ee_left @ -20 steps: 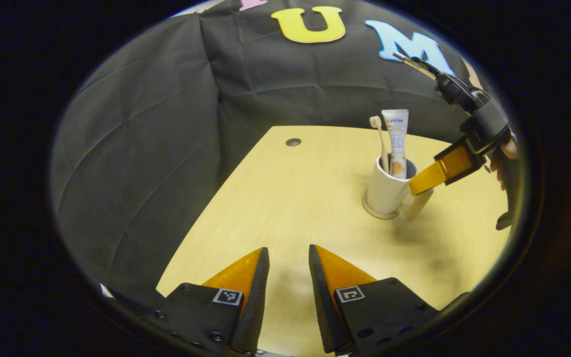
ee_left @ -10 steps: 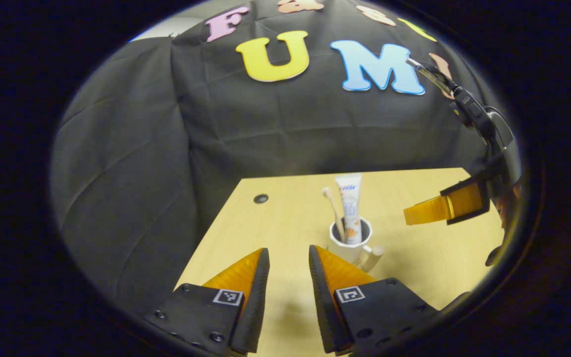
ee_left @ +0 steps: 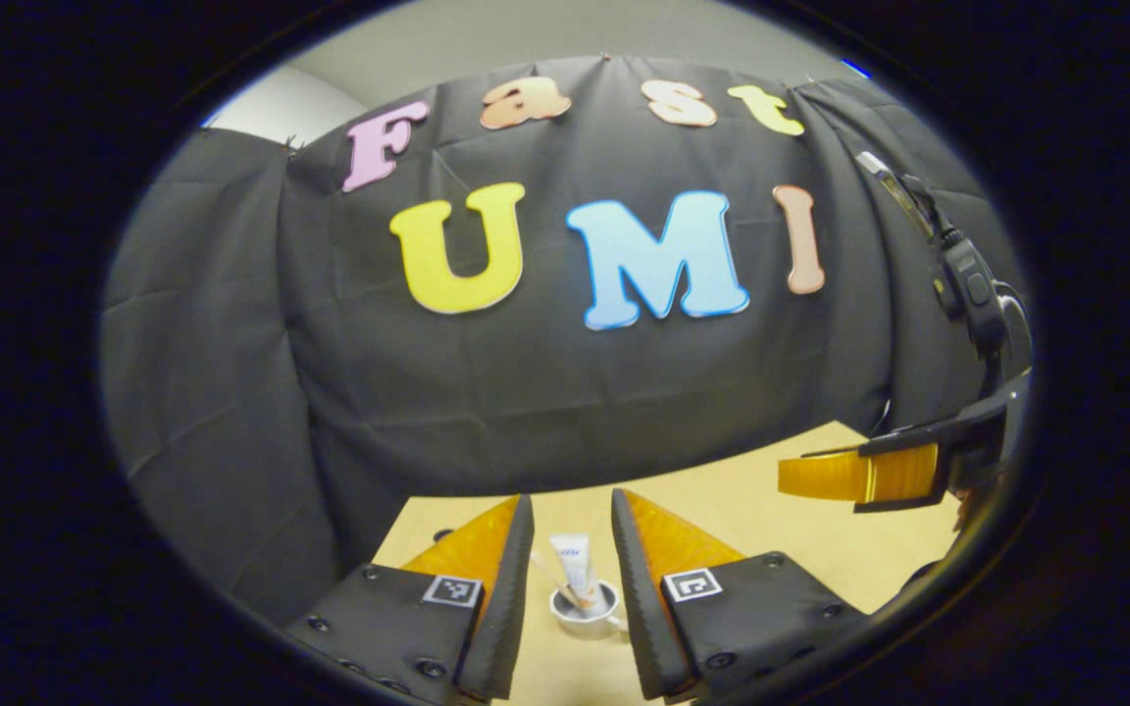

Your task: Put the toothbrush and toothpaste on the desktop into the cup, then pick up the cup and place it on the coaster on the desktop.

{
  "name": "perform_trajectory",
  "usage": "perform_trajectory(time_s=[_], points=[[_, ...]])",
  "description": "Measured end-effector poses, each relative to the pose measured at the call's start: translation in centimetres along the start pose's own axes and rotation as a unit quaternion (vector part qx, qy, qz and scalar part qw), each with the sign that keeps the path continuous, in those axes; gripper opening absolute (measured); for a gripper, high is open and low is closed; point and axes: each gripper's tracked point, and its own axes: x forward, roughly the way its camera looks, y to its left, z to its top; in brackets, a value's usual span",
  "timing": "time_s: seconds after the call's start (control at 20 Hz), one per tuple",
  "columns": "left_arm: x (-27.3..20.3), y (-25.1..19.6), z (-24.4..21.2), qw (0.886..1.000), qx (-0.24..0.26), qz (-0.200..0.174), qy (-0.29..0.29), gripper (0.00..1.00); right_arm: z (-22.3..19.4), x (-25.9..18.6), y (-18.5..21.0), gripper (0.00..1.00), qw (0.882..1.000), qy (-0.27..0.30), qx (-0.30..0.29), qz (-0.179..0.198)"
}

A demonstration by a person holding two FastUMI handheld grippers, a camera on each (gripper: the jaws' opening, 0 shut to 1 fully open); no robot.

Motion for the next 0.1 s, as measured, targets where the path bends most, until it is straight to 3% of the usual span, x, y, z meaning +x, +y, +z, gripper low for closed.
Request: perform_trajectory(time_s=[0.05,0.1], points=[[-0.3,-0.9,1.7,1.000,-0.002,-0.005,-0.019,0.47,1.1,-1.6,-0.1,0.24,1.000,-0.022,-0.007,-0.005],[-0.6,-1.5,2.9,0.999,0.000,-0.008,-0.033,0.47,2.1,-2.3,-0.4,0.24,0.999,-0.044,-0.014,-0.010]])
